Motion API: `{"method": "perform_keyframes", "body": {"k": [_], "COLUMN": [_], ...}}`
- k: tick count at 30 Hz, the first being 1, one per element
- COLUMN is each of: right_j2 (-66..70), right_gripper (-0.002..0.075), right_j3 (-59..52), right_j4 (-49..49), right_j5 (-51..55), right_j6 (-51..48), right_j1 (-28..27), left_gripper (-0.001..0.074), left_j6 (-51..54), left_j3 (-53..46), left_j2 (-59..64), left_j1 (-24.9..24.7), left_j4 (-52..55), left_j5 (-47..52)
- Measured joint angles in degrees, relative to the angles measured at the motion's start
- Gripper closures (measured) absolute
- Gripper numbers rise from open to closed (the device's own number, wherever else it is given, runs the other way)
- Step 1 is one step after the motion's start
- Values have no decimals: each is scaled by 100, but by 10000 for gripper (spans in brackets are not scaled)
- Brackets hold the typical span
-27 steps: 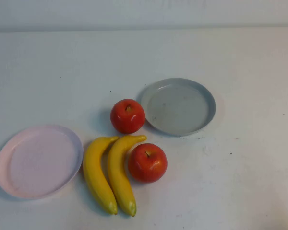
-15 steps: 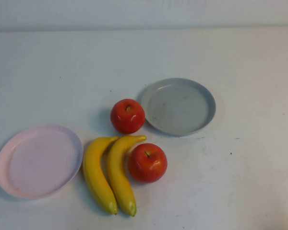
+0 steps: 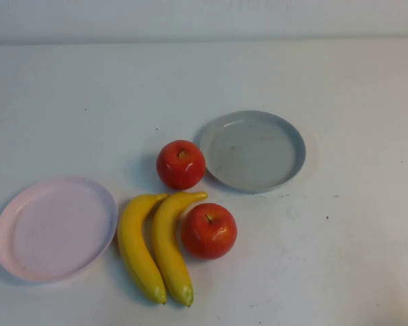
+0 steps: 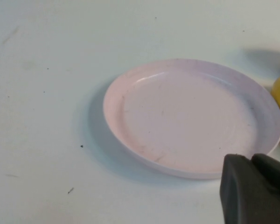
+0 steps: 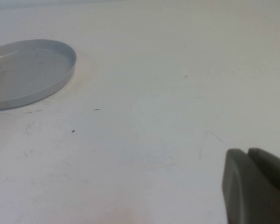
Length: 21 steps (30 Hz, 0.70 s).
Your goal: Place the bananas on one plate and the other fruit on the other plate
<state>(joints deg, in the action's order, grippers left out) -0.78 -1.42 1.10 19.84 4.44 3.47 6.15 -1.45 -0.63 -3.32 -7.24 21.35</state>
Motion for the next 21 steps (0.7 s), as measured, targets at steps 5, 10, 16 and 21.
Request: {"method": "perform_keyframes", "body": {"k": [5,10,16,21], "right_j2": [0,0,0,0], "right_gripper": [743,743,743,743], "right_j3": [0,0,0,0], "right_j4": [0,0,0,0], "right_j5": [0,0,0,0], "right_j6": [0,0,0,0], "right_j1": [0,0,0,0], "left_gripper": [731,731,731,731], "left_j6": [-137,-615,-886,-1209], "left_j3": [0,0,0,0], "left_j2": [0,0,0,0], "left_j1": [0,0,0,0], "left_j4": [-67,-536,-1060,-1960], "left_j5": [-8,-309,-910,-1310]}}
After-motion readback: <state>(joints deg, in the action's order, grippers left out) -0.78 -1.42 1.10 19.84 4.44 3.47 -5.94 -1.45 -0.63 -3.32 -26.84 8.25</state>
